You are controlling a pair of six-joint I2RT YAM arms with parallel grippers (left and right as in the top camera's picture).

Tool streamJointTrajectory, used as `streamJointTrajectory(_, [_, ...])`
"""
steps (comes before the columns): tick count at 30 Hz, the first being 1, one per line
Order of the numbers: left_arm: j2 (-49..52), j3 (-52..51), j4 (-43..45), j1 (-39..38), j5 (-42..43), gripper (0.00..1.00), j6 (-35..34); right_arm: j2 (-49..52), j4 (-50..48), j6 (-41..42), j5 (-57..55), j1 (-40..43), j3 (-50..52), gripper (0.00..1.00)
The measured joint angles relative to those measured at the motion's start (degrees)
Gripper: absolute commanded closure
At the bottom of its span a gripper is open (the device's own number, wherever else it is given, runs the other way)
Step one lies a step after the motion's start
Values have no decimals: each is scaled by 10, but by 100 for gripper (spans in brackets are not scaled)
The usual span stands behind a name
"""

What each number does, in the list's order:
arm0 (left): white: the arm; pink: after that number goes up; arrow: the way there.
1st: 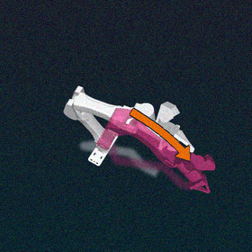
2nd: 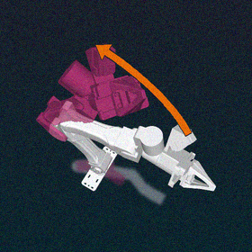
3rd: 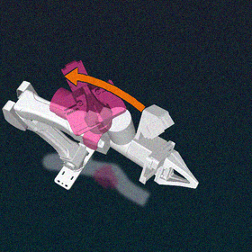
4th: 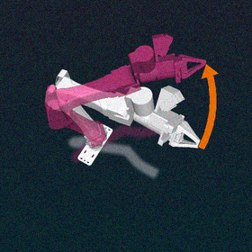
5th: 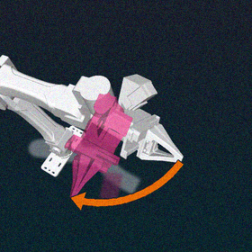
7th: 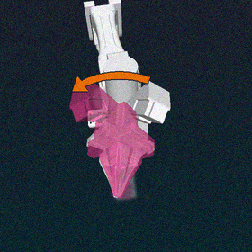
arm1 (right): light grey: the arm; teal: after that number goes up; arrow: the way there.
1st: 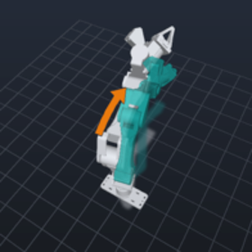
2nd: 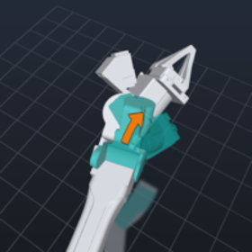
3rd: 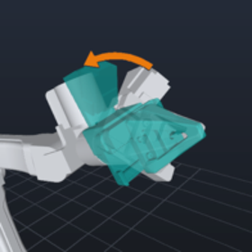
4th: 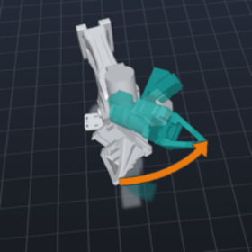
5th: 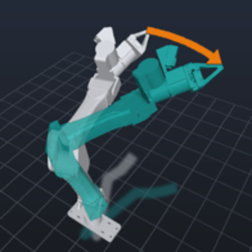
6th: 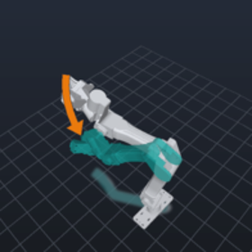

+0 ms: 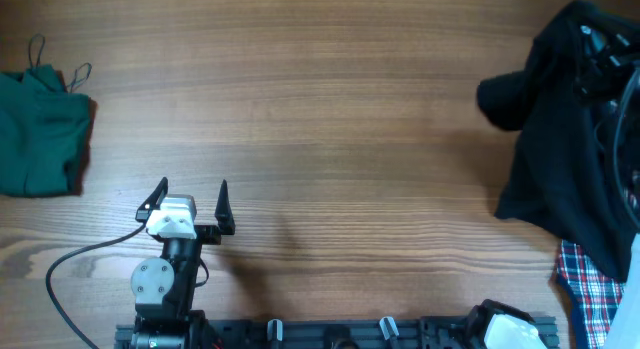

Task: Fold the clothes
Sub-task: 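Drag the black shirt with the right gripper toward the table center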

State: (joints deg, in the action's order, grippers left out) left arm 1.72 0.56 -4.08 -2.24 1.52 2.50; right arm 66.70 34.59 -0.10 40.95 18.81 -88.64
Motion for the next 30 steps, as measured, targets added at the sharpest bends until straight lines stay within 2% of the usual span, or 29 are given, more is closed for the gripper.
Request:
streamJointTrajectory(4, [0,0,0,0,0,0,0,34,-17,0,4,-120,0,96])
streamJointTrajectory(8, [0,0,0,0,0,0,0,111,-42,0,-27,-266,0,96])
streamJointTrajectory(15, [0,0,0,0,0,0,0,257,-102,-3,-80,-464,0,96])
streamJointTrajectory(21, [0,0,0,0,0,0,0,299,-53,-2,-98,-540,0,96])
streamJointTrajectory(26, [0,0,0,0,0,0,0,301,66,40,-100,-549,-1,96])
streamJointTrajectory(30, [0,0,0,0,0,0,0,301,104,55,-102,-567,0,96])
